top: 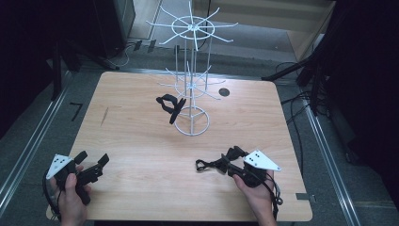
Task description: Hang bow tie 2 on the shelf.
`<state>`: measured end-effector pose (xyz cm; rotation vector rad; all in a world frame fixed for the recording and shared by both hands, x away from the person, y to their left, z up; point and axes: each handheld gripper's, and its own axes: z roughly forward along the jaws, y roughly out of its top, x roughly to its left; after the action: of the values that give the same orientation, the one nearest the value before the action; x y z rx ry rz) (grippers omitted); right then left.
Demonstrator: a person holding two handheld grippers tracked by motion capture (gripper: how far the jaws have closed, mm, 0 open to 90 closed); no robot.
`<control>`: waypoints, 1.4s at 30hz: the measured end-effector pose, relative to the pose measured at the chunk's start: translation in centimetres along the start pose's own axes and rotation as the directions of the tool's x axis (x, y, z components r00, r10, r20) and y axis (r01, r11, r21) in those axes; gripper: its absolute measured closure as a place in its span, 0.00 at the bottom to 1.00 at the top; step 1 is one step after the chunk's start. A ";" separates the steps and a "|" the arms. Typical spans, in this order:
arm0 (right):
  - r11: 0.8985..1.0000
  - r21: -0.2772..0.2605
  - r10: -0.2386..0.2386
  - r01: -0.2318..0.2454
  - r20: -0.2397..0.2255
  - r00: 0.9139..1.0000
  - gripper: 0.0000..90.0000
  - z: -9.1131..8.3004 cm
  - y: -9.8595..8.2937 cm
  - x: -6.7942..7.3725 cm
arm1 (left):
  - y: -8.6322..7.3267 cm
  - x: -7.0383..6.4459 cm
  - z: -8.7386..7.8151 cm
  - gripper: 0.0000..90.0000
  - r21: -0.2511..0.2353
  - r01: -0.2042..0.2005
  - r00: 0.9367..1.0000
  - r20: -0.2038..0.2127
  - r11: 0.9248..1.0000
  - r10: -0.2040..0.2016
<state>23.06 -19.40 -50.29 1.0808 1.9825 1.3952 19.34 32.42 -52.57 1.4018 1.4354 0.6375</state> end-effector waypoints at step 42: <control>0.959 0.278 -0.055 0.063 -0.037 0.998 0.51 3.3 -3.5 0.2 | 0.0 -0.1 0.0 0.10 0.011 -0.012 1.000 0.009 1.000 0.012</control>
<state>24.33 -17.99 -54.73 1.1147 2.2627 1.1290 19.31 32.28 -52.56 1.4215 1.4261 0.6311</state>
